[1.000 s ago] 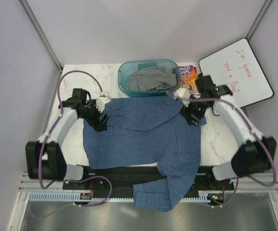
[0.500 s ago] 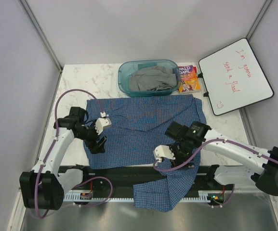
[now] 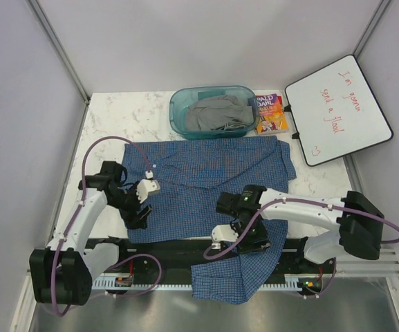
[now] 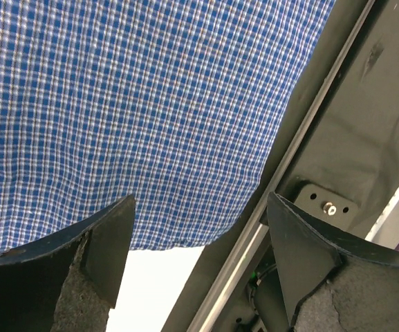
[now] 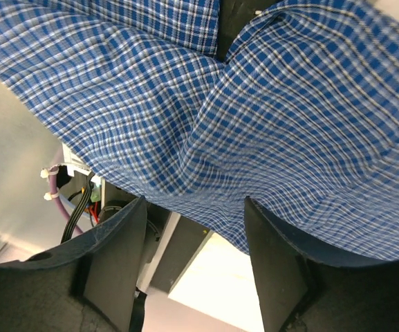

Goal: Fold and stack the long sleeve shirts
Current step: Fold the shirt

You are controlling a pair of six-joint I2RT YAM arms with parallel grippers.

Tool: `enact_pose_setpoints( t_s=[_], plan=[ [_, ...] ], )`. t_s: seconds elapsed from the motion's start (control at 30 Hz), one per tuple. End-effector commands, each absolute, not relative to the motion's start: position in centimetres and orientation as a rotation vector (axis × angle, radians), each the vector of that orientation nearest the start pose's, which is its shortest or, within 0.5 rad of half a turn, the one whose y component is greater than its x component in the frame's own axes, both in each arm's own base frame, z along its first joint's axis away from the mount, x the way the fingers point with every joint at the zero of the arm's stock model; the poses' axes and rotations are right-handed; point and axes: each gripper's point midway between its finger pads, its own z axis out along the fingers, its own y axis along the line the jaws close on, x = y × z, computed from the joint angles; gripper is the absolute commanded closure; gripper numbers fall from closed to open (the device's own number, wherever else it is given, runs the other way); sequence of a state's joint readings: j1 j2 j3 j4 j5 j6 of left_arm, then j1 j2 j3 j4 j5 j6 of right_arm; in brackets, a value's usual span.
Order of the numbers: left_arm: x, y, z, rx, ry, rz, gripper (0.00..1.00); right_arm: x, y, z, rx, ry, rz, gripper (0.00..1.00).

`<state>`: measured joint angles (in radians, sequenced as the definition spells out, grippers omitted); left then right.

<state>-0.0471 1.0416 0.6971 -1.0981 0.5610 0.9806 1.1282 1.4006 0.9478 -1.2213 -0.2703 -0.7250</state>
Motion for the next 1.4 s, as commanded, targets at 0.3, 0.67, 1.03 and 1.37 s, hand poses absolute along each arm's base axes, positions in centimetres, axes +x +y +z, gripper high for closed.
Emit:
enact_pose_setpoints(
  t_s=[0.3, 0.67, 1.03, 1.37],
  plan=[
    [12.8, -5.3, 5.9, 1.674, 2.099, -0.529, 0.22, 5.4, 15.0, 4.7, -2.63, 2.153, 0.201, 0.58],
    [11.3, -3.0, 3.7, 2.028, 1.973, -0.487, 0.36, 8.1, 16.0, 5.4, -2.4, 2.243, 0.2, 1.0],
    [10.6, -2.2, 1.1, 2.254, 1.713, -0.314, 0.35, 9.7, 16.2, 6.4, -2.281, 2.298, 0.236, 1.0],
    [11.8, -3.7, 1.8, 2.197, 1.629, -0.311, 0.78, 11.5, 16.4, 8.8, -2.149, 2.3, 0.261, 1.0]
  ],
)
